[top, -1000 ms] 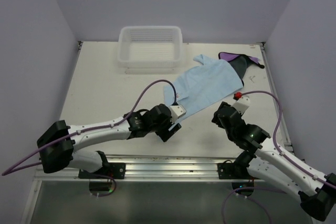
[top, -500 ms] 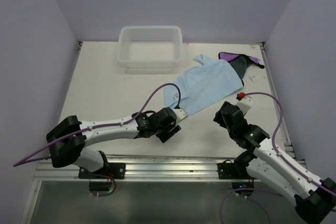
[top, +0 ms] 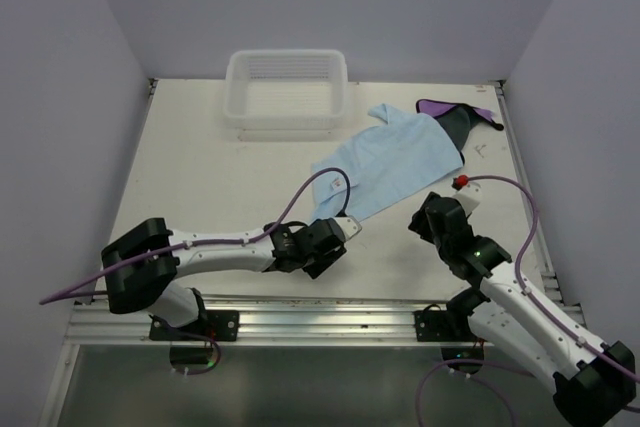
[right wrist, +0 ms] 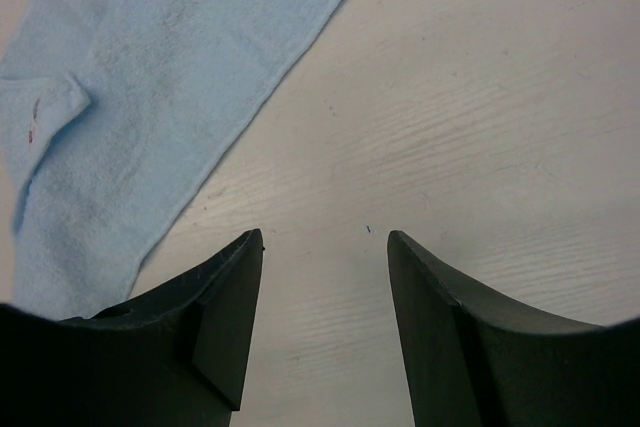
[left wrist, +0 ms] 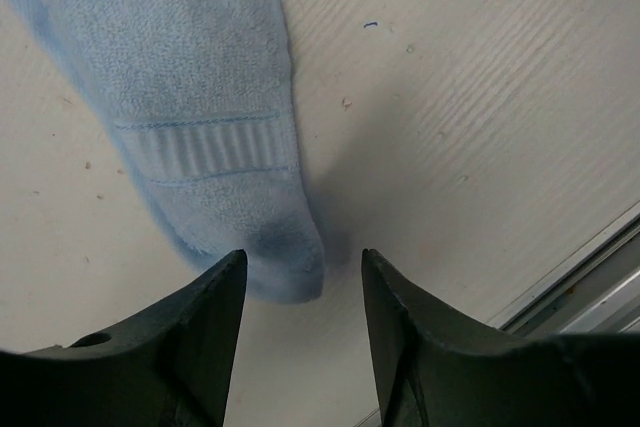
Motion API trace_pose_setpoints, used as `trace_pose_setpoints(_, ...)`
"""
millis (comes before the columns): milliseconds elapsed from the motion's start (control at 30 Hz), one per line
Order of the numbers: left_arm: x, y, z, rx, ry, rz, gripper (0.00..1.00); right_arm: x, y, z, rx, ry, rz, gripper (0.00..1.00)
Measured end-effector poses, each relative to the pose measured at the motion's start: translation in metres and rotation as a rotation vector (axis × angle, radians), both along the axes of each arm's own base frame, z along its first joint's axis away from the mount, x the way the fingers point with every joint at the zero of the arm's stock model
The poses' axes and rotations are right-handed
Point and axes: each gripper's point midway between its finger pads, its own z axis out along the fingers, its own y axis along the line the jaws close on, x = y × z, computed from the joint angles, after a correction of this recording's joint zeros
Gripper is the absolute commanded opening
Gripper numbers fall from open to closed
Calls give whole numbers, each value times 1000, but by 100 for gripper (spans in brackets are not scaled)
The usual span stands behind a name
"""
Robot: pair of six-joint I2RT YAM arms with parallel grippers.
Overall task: Roll the towels
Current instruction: Move the towel to the center of the board
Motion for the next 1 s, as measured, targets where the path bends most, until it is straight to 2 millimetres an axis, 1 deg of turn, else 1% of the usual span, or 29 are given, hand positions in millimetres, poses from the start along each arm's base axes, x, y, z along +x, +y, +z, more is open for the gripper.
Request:
trace_pose_setpoints(133,-1,8,-8,14,1,34,46,1,-2,-5,3,7,-1,58)
trace_pose_setpoints(167,-1,9,-10,16,3,40,41,1,-3,-6,3,8,-2,58)
trace_pose_setpoints(200,-1,9,-11,16,5,46,39,1,-3,-7,5,9,-2,58)
trace_pose_setpoints(267,-1,8,-15,18,9,51,33,1,-3,-9,10,15,1,58)
trace_pose_setpoints(400,-2,6,-25,27,21,50,26,2,-4,-10,12,20,0,58)
trace_pose_setpoints(433,-2,5,-28,30,26,51,15,2,-4,-11,14,21,1,59)
trace_pose_setpoints(467,-2,4,-29,28,29,57,6,2,-4,-11,17,22,1,59)
trace_pose_setpoints(500,-2,2,-29,17,29,59,0,2,-4,-11,19,22,2,59)
trace_pose_setpoints(700,1,3,-27,11,16,86,0,3,-4,-10,22,22,2,59)
trace_pose_setpoints(767,5,4,-20,-1,-9,113,0,3,-4,-10,24,22,4,59)
trace_pose_setpoints(833,11,7,-6,-24,-48,143,0,3,-4,-11,26,23,5,60)
trace_pose_setpoints(933,26,13,33,-82,-150,220,0,3,-4,-10,28,23,4,60)
trace_pose_setpoints(967,33,15,50,-104,-190,255,0,2,-4,-10,28,24,6,60)
trace_pose_setpoints(1000,40,17,68,-127,-236,293,0,2,-3,-10,29,25,7,57)
